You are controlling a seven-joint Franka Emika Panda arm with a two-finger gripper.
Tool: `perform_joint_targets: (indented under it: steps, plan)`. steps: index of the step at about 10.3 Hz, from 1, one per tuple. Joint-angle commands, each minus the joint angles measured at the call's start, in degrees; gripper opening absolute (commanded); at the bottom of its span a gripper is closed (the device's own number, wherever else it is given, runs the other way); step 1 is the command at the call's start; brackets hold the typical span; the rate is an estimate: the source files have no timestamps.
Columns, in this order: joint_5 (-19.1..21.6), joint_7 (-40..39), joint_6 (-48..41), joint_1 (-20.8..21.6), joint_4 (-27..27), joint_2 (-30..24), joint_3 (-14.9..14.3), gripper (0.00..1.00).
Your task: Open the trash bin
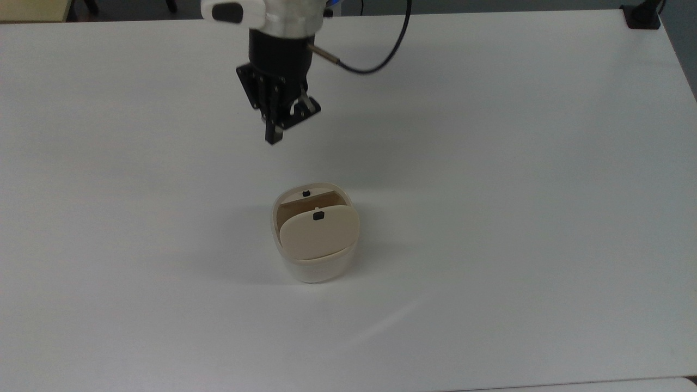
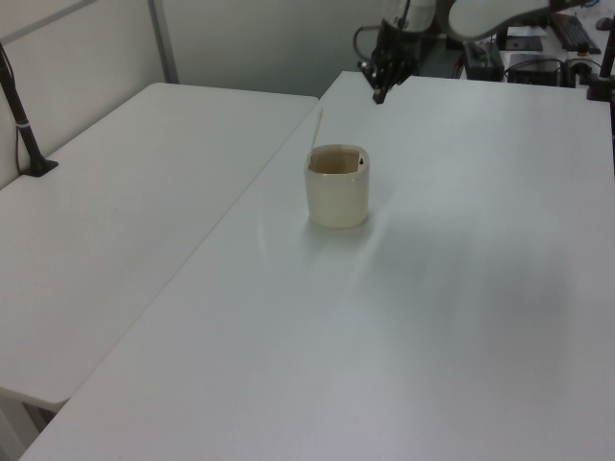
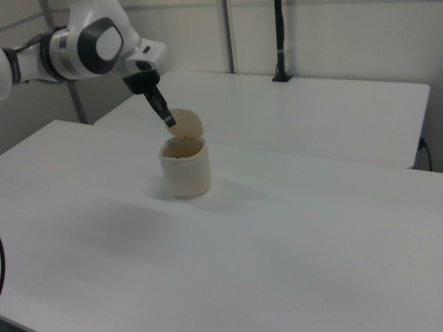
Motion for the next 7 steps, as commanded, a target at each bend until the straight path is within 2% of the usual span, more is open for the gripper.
perform_joint_targets:
  steps: [1,4,5,7]
  plan:
    - [6.8,-12.6,-7.1,-2.2,-4.8,-9.1,0.1,0.03]
    - [8.4,-22.4,-10.4,-3.6,-6.6,-13.2,0.0,0.64]
    - [8.6,-25.7,-11.7,-3.8,-6.6,-13.8,0.0,1.0]
    - [8.6,-32.9,-13.9,-4.0,-6.6,-14.7,0.0,1.0]
